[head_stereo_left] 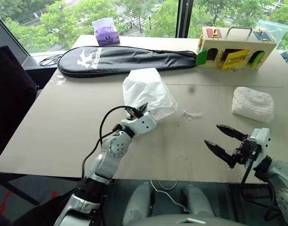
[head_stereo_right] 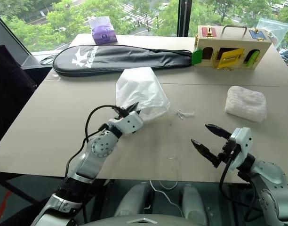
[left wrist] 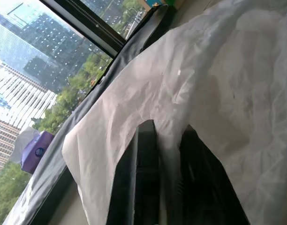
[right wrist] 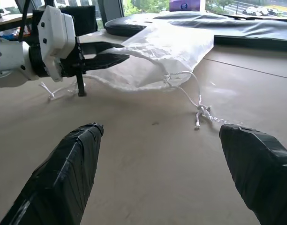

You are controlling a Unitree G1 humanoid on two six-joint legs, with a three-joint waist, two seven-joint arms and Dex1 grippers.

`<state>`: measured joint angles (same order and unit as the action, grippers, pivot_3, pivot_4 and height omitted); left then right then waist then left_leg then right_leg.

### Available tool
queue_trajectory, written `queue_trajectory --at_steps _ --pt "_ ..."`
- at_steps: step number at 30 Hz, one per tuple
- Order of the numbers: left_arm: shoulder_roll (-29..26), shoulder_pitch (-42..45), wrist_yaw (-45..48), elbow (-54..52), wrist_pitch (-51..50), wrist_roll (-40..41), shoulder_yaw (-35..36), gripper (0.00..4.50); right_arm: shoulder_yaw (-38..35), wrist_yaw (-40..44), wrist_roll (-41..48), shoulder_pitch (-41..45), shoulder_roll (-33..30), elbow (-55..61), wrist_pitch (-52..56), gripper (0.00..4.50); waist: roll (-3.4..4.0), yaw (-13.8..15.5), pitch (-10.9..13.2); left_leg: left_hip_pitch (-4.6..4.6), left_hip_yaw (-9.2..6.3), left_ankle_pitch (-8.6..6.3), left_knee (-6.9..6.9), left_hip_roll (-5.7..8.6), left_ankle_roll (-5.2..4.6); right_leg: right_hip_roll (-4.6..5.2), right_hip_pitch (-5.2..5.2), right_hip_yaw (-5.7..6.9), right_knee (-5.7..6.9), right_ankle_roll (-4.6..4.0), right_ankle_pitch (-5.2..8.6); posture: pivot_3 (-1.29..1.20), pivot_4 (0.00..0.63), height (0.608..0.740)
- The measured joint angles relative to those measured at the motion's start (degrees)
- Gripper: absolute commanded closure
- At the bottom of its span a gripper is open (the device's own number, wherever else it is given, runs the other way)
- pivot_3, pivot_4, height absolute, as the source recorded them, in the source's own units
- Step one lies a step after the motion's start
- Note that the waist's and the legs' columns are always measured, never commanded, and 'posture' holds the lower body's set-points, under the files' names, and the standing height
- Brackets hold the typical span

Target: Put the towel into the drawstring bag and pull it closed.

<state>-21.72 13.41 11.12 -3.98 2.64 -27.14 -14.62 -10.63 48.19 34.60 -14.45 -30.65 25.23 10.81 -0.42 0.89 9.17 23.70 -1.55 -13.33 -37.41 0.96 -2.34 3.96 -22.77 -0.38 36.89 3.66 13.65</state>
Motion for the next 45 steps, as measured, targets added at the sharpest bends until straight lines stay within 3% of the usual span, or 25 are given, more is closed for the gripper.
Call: queue_trajectory --at_steps 5,11,16,23,25,31,45 --pt "2.44 2.01 1.2 -0.04 -0.76 2.71 0.82 4.46 -0.41 -1.84 -1.76 1.53 -0.1 -0.41 -0.15 0.22 0.0 0.03 0.0 0.0 -0.01 0.0 -0.03 0.0 0.0 -0.01 0.0 0.02 0.04 0.0 0.0 0.0 0.15 0.74" --pt "4.43 6.08 4.24 -2.83 -2.13 5.97 1.09 4.46 -3.99 -11.32 -8.93 5.8 0.28 -5.61 -1.05 0.22 0.0 0.0 -0.01 -0.01 -0.01 0.01 -0.04 0.06 0.01 -0.04 0.0 0.0 0.1 0.0 0.0 0.0 0.15 0.74" --pt "7.75 11.09 7.23 -3.61 -11.0 9.64 2.42 4.49 -6.25 -19.85 -18.37 11.02 -3.58 -12.69 -0.11 0.11 0.01 -0.07 -0.01 -0.02 0.03 0.02 -0.09 0.17 0.0 -0.04 -0.01 -0.05 0.2 0.01 0.0 0.0 0.15 0.74" --pt "12.22 16.8 8.52 -5.21 -24.03 16.69 6.64 4.49 -7.5 -21.83 -22.45 16.18 -6.1 -18.87 0.62 0.11 0.0 -0.22 0.0 -0.04 0.0 0.02 -0.09 0.19 0.0 -0.09 -0.01 -0.06 0.31 0.02 0.0 0.0 0.15 0.74" --pt "12.58 17.9 8.55 -5.28 -26.13 18.25 7.67 4.49 -6.62 -21.83 -23.98 19.0 -6.51 -22.32 0.35 0.11 -0.01 -0.37 0.0 -0.04 0.04 0.02 -0.1 0.19 0.0 -0.1 -0.02 -0.12 0.33 0.02 0.0 0.0 0.15 0.74" --pt "10.86 17.56 8.47 -4.35 -26.19 20.09 9.23 4.49 4.11 -14.19 -35.6 24.55 -17.35 -35.81 -10.77 0.11 0.0 -0.34 0.01 -0.08 0.07 0.03 -0.1 0.23 0.0 -0.11 -0.02 -0.16 0.36 0.02 0.0 0.0 0.15 0.74" --pt "8.93 16.23 7.85 -3.88 -25.55 21.69 10.16 4.49 15.22 -19.06 -52.83 41.0 -21.39 -59.14 -25.17 0.11 -0.01 -0.59 0.02 -0.09 0.14 0.17 -0.13 0.23 0.25 -0.08 -0.01 -0.29 0.35 0.02 0.0 0.0 0.15 0.74"
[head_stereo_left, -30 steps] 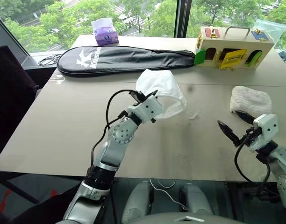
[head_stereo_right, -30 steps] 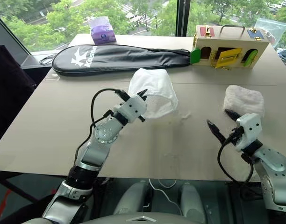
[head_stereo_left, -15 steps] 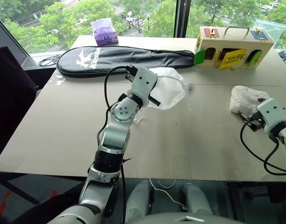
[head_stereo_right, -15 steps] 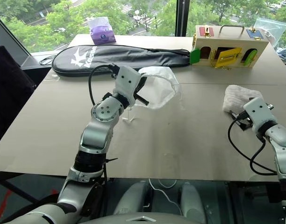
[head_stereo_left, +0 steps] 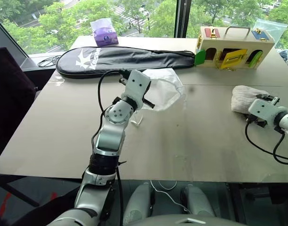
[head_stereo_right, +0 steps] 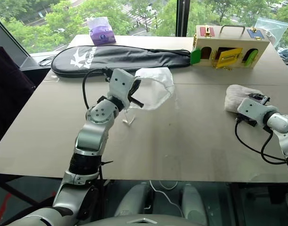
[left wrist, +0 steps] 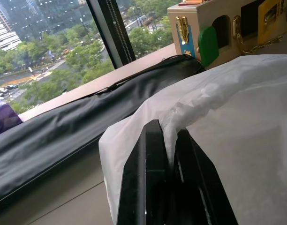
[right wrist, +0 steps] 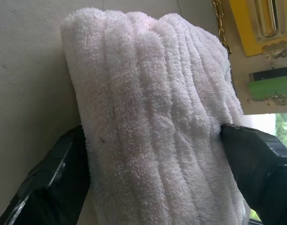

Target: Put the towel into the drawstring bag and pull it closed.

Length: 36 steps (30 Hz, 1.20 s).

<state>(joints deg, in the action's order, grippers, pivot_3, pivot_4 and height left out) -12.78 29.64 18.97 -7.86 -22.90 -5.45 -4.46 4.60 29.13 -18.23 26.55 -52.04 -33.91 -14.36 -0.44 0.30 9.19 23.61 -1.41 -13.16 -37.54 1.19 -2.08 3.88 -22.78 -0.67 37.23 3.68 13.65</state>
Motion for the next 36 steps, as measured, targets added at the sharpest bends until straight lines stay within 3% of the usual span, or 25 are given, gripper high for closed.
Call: queue_trajectory --at_steps 12,27,30,36 --pt "-0.48 -0.32 -0.03 0.39 0.38 1.11 -0.1 4.49 5.8 -7.69 -6.68 12.99 2.99 -17.47 -2.41 0.11 -0.02 -0.94 0.01 0.01 0.02 0.01 -0.1 0.0 0.0 0.01 0.01 -0.05 0.04 0.02 -0.02 0.0 0.15 0.74" --pt "-1.74 7.39 5.22 6.74 -3.0 8.17 1.9 4.49 6.31 -13.87 -7.7 13.36 3.52 -22.04 -7.71 0.11 -0.03 -1.11 0.02 0.0 0.01 0.0 -0.18 0.02 -0.01 0.0 0.02 -0.07 0.16 0.05 -0.03 0.0 0.15 0.74" --pt "-2.65 8.79 6.03 9.25 -2.76 8.98 2.21 4.5 6.14 -14.01 -7.25 12.86 3.47 -22.12 -8.15 0.88 -0.03 -1.1 0.02 0.01 0.01 0.0 -0.18 0.03 -0.01 0.01 0.02 -0.06 0.15 0.05 -0.03 0.0 0.15 0.74" --pt "-3.58 10.24 6.79 12.88 -0.91 9.08 2.2 4.5 6.15 -13.88 -6.83 12.18 3.47 -22.87 -8.09 3.79 -0.03 -1.13 0.03 0.02 0.01 0.0 -0.18 0.03 -0.01 0.01 0.0 -0.07 0.15 0.05 -0.04 0.0 0.15 0.74"
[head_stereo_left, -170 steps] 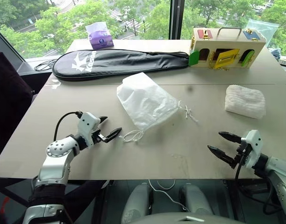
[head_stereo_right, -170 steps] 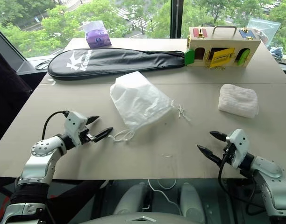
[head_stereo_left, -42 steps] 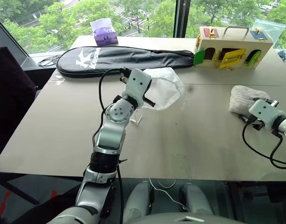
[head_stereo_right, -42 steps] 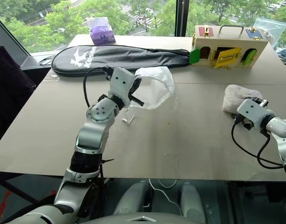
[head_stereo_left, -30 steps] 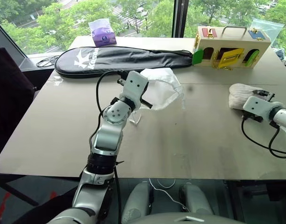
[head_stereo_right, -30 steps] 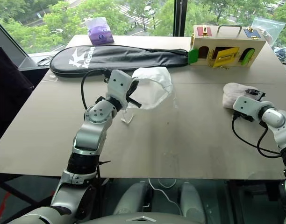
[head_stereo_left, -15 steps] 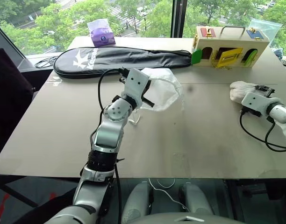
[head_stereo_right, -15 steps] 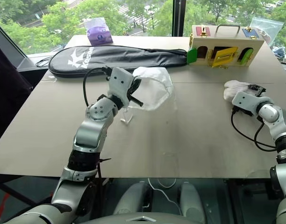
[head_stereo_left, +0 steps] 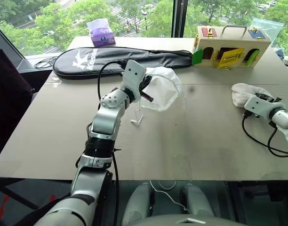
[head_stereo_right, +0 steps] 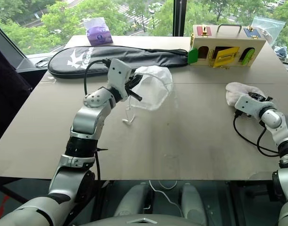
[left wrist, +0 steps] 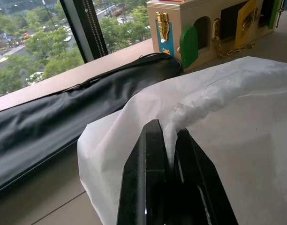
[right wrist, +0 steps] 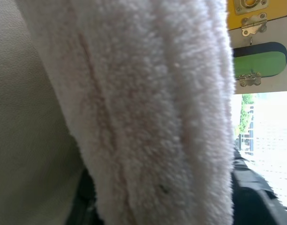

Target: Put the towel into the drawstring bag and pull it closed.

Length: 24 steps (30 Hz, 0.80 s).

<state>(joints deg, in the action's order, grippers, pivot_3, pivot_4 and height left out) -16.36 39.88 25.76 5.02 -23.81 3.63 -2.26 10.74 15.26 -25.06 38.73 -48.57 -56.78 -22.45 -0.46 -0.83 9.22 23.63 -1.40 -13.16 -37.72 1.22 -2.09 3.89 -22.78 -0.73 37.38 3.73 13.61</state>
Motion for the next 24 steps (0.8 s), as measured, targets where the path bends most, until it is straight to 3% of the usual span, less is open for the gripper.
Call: queue_trajectory --at_steps 2,8,12,18,22,24 --pt "-0.12 0.18 0.06 0.07 0.49 0.03 0.0 4.5 0.0 0.0 0.15 0.01 0.0 -0.1 -0.04 4.42 0.0 -0.01 0.0 0.0 0.0 0.0 0.0 0.0 0.0 0.0 0.0 0.0 0.0 0.0 0.0 0.0 0.15 0.74" --pt "-0.33 0.33 0.23 0.29 0.59 0.58 0.18 4.5 -2.01 3.04 4.38 -0.45 0.45 2.88 -0.4 4.42 -0.01 -0.05 0.02 0.0 0.0 0.0 0.0 -0.01 0.0 0.0 0.0 -0.01 0.0 0.01 0.0 0.0 0.15 0.74" --pt "-0.73 1.28 2.03 0.56 0.34 1.36 0.0 4.5 -6.56 7.56 12.94 -5.32 2.25 18.18 -1.53 4.42 -0.01 -0.17 0.03 0.02 -0.04 -0.04 0.01 -0.05 -0.06 -0.03 -0.05 0.01 0.06 0.02 -0.01 0.0 0.15 0.74" --pt "-1.06 4.88 6.31 4.11 -5.47 4.41 -0.08 4.5 -10.88 6.98 22.96 -16.75 10.78 59.74 -0.29 4.42 -0.01 0.16 0.04 0.15 -0.14 -0.09 0.0 -0.05 -0.14 -0.03 -0.26 0.09 0.29 0.1 0.05 0.0 0.15 0.74" --pt "-1.91 8.32 9.56 8.68 -7.55 5.63 -0.2 4.5 -6.44 8.23 20.55 -23.53 13.73 76.45 -0.3 4.42 -0.08 0.54 0.07 0.16 -0.13 -0.14 -0.15 0.07 -0.22 0.02 -0.23 0.1 0.29 0.11 0.06 0.0 0.15 0.74" --pt "-2.28 9.68 11.08 10.26 -8.16 5.92 -0.18 4.5 -3.75 9.46 18.07 -24.99 13.73 77.33 -1.76 4.42 -0.12 0.4 0.11 0.16 -0.11 -0.15 -0.28 0.1 -0.24 0.02 -0.2 0.09 0.33 0.11 0.06 0.0 0.15 0.74"
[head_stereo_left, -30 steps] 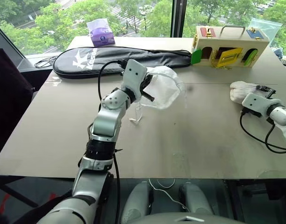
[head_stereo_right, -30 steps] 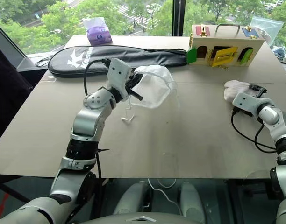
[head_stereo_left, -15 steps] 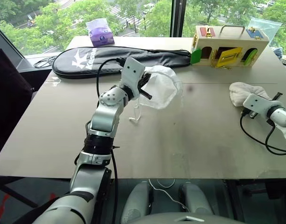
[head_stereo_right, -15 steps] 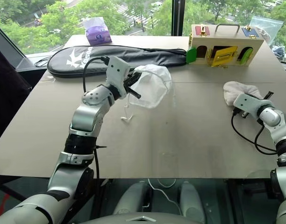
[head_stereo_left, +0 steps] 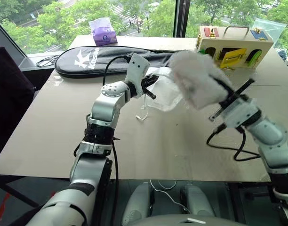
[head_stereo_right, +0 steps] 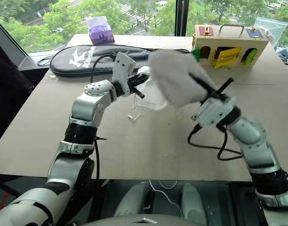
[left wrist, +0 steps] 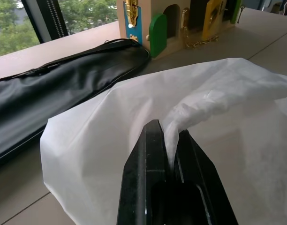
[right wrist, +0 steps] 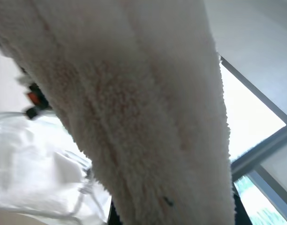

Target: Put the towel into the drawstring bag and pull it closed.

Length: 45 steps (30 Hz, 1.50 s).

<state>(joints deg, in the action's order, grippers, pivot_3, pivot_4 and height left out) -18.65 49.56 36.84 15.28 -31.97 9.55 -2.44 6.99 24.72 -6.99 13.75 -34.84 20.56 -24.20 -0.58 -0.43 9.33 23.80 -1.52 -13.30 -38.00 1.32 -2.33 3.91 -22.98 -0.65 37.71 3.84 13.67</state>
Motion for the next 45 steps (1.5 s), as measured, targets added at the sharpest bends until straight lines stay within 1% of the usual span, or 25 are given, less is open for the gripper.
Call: queue_trajectory --at_steps 2,6,11,15,17,22,28,33,36,37,39,45 --pt "-0.46 0.93 2.79 0.64 -1.49 1.27 -0.13 4.5 1.68 1.03 -3.23 0.45 -0.46 -1.25 -2.41 4.42 -0.08 -0.21 0.08 -0.01 0.01 0.0 -0.1 0.0 -0.01 0.0 0.01 -0.02 0.09 0.0 0.01 0.0 0.15 0.74" --pt "-1.35 3.41 8.09 0.65 -6.31 3.71 -0.94 4.5 5.68 2.43 -10.15 4.8 -0.76 -7.32 -8.91 4.42 -0.16 -0.42 0.14 -0.05 -0.01 0.0 -0.17 -0.05 0.0 -0.11 0.0 -0.03 0.19 -0.01 0.02 0.0 0.15 0.74" --pt "-1.5 4.19 10.78 -0.67 -11.22 6.21 -1.69 4.5 7.99 2.8 -14.74 7.5 -0.47 -14.07 -10.96 4.42 -0.18 -0.39 0.18 0.0 -0.01 0.1 -0.15 -0.12 0.17 -0.12 -0.02 -0.04 0.17 -0.01 0.02 0.0 0.15 0.74" --pt "-3.6 3.9 13.38 -3.82 -14.96 8.64 -2.28 4.5 7.54 1.14 -17.46 7.65 0.14 -18.17 -8.97 4.42 -0.2 -0.36 0.24 0.01 0.01 0.1 -0.15 -0.13 0.18 -0.11 -0.03 -0.07 0.16 -0.01 0.02 0.0 0.15 0.74" --pt "-4.33 3.57 14.11 -4.51 -15.71 8.88 -2.32 4.5 7.08 0.77 -17.83 7.64 0.13 -18.35 -7.99 4.42 -0.19 -0.37 0.25 0.0 0.0 0.08 -0.15 -0.13 0.15 -0.11 -0.03 -0.07 0.17 -0.01 0.02 0.0 0.15 0.74" --pt "-5.75 1.78 15.89 -6.03 -17.83 10.53 -2.77 4.5 3.03 -1.04 -17.34 7.3 1.29 -18.39 -1.25 4.42 -0.21 -0.34 0.26 0.0 -0.01 0.06 -0.15 -0.14 0.11 -0.11 -0.02 -0.07 0.19 -0.02 0.02 0.0 0.15 0.74" --pt "-6.17 1.74 16.97 -7.65 -19.74 11.45 -4.34 4.5 2.88 -1.8 -18.05 6.18 5.58 -15.91 6.08 4.42 -0.2 -0.39 0.27 0.01 0.01 0.06 -0.13 -0.14 0.11 -0.11 -0.05 -0.1 0.2 -0.02 0.02 0.0 0.15 0.74" --pt "-6.13 1.77 18.09 -7.96 -22.31 13.28 -4.52 4.5 5.95 -1.52 -23.91 5.9 6.67 -14.69 11.21 4.42 -0.2 -0.39 0.27 0.01 0.0 0.06 -0.14 -0.13 0.1 -0.12 -0.05 -0.07 0.21 -0.02 0.02 0.0 0.15 0.74" --pt "-6.15 1.89 18.38 -7.96 -22.5 13.74 -4.56 4.5 7.36 -1.05 -26.11 5.64 5.46 -14.66 11.23 4.42 -0.2 -0.38 0.28 0.01 0.01 0.06 -0.14 -0.13 0.11 -0.11 -0.05 -0.08 0.2 -0.02 0.02 0.0 0.15 0.74" --pt "-6.12 2.11 18.39 -7.79 -22.54 13.86 -4.56 4.5 8.34 -0.4 -26.68 5.44 3.47 -14.65 9.68 4.42 -0.19 -0.34 0.28 0.01 0.01 0.06 -0.14 -0.12 0.11 -0.11 -0.05 -0.09 0.2 -0.02 0.02 0.0 0.15 0.74" --pt "-6.14 2.31 18.3 -7.61 -22.56 14.29 -4.41 4.5 9.06 0.33 -27.22 4.91 1.83 -14.66 8.13 4.42 -0.22 -0.34 0.29 0.01 0.0 0.06 -0.14 -0.12 0.1 -0.1 -0.05 -0.08 0.19 -0.01 0.02 0.0 0.15 0.74" --pt "-5.16 1.87 16.79 -7.61 -22.73 14.87 -4.47 4.5 10.73 1.2 -28.05 5.17 1.53 -14.61 6.33 4.42 -0.23 -0.42 0.3 0.0 0.0 0.06 -0.14 -0.13 0.11 -0.11 -0.05 -0.08 0.2 -0.01 0.02 0.0 0.15 0.74"
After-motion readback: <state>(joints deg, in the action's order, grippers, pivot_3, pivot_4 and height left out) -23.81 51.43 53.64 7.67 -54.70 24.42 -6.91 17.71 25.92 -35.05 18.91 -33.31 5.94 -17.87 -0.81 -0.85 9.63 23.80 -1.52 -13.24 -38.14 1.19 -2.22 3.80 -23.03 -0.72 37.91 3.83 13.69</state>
